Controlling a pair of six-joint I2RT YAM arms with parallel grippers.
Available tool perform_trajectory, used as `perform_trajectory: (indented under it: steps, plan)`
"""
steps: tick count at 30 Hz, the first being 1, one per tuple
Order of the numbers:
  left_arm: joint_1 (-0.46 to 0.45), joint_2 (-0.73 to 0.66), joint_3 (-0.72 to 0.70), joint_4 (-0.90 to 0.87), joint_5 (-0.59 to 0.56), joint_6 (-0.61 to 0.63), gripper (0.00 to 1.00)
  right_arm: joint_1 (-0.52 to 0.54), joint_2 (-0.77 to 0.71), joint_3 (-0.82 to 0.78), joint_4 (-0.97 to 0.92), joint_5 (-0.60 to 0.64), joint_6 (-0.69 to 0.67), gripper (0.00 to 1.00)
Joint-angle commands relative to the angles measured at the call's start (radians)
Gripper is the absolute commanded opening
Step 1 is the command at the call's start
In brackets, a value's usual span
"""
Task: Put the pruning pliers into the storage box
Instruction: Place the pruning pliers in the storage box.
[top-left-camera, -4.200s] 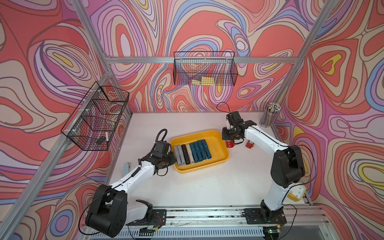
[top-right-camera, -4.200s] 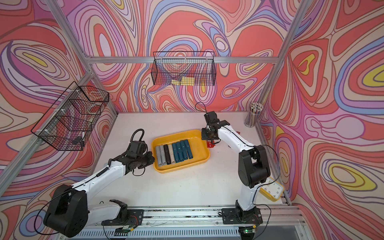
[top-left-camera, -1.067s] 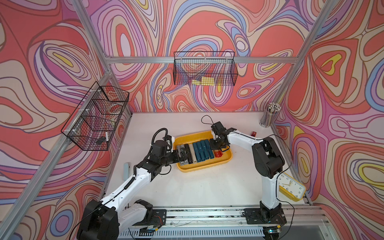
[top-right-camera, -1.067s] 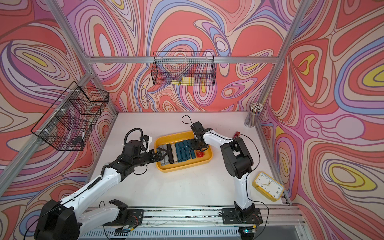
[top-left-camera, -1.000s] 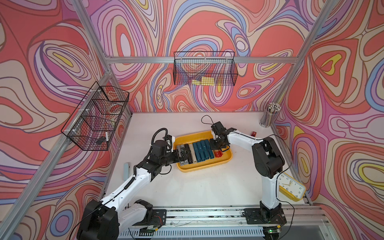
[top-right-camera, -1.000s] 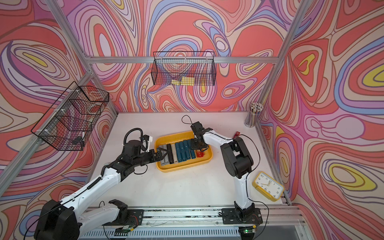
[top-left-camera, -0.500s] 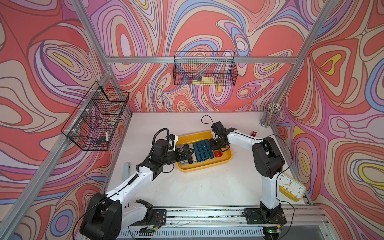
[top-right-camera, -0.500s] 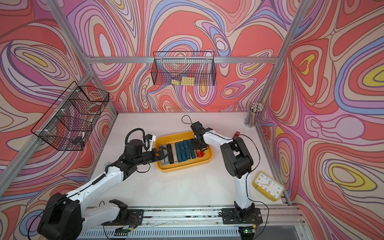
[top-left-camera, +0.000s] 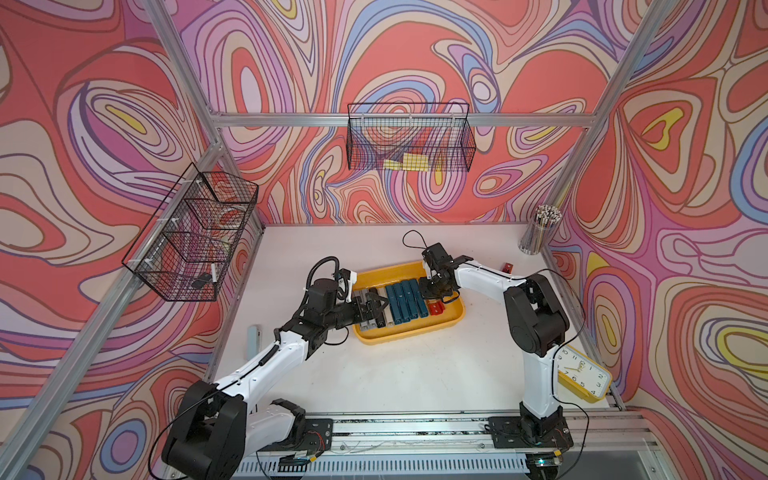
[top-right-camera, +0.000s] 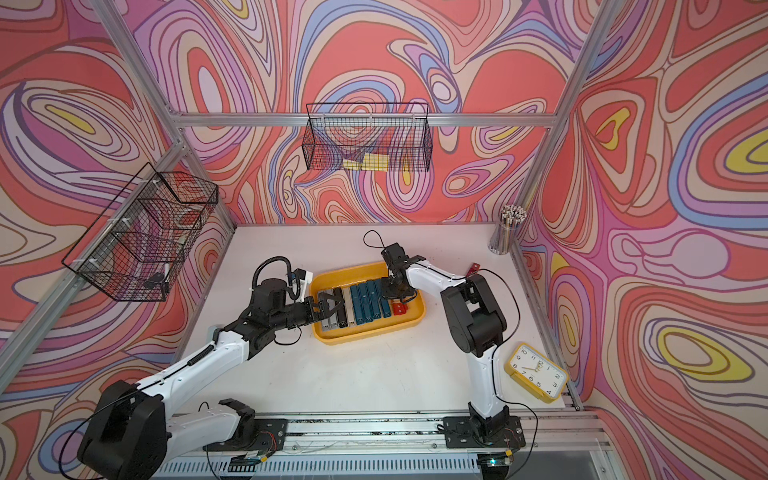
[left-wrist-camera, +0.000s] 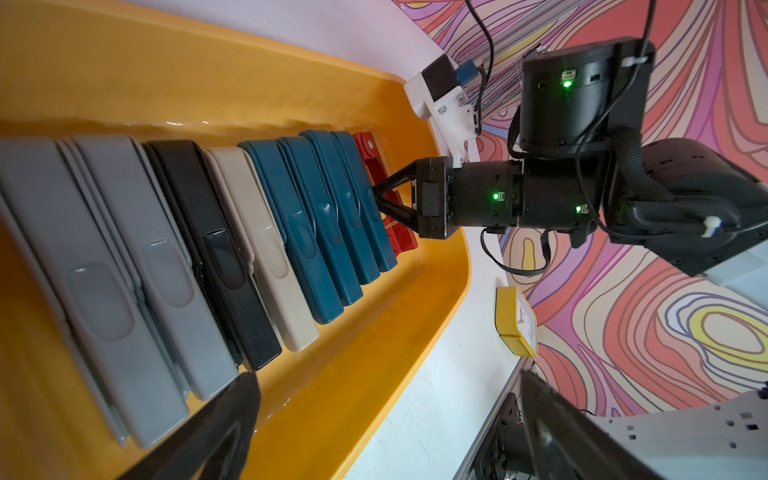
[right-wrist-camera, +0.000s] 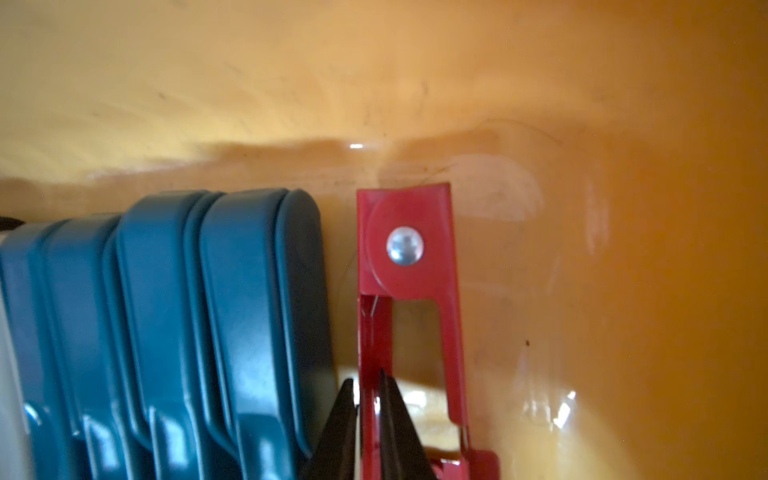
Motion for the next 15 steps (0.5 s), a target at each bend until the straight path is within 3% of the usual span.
perform_trajectory:
  steps: [1, 15]
  plan:
    - [-0.005, 0.011, -0.009, 0.025, 0.002, -0.008, 0.99, 0.007, -0.017, 0.014, 0.002, 0.006, 0.003, 0.17]
    - [-0.006, 0.032, 0.012, 0.015, -0.001, 0.007, 0.99, 0.008, -0.135, 0.016, -0.053, 0.070, -0.014, 0.20]
